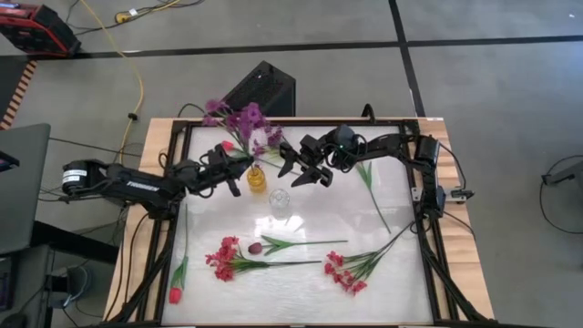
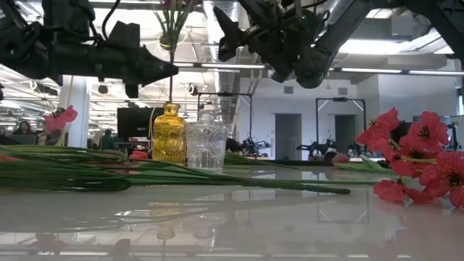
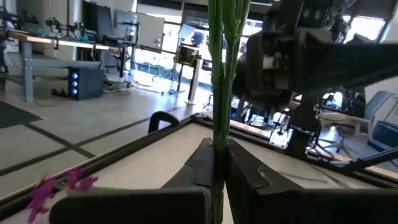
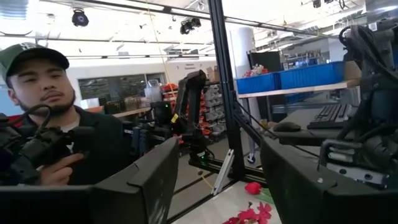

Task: Sort flowers into vase by color
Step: Put the bottom violet flowers into the yellow vase

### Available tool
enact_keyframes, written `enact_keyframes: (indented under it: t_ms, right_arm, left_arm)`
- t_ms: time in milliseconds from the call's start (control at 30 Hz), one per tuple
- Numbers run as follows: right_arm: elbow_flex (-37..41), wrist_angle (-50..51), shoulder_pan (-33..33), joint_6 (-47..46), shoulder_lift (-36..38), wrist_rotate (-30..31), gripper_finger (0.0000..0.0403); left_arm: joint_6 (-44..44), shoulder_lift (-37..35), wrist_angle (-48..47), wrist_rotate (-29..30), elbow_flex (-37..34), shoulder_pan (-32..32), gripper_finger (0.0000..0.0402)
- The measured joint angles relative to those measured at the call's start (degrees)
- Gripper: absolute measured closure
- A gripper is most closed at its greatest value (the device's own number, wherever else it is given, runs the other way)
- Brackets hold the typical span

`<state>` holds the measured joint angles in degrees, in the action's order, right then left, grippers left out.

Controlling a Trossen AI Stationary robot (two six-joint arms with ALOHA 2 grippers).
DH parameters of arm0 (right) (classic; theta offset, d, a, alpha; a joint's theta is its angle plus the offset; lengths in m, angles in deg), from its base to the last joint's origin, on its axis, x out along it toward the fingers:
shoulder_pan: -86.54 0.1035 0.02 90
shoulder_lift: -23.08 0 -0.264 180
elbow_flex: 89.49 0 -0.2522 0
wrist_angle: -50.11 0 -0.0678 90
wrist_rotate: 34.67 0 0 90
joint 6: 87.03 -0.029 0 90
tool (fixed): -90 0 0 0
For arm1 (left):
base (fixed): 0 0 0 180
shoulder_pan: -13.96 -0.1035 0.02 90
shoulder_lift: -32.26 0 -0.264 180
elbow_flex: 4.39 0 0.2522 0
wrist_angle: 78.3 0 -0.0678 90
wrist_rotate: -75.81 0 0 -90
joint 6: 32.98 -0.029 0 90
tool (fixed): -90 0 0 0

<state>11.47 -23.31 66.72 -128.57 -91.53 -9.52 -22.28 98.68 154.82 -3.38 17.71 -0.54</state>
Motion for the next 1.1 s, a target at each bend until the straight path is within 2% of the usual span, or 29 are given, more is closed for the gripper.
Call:
enact_keyframes:
  t_ms: [633,1100]
  right_arm:
    - [0.0,0.1,0.9,1.5,0.0,-0.3,0.0173]
    - [0.0,0.1,1.1,1.2,0.0,-0.4,0.0173]
  left_arm:
    - [-2.6,0.4,0.6,1.4,-0.5,0.1,0.04]
    - [-2.5,9.5,8.6,2.3,-0.5,2.1,0.04]
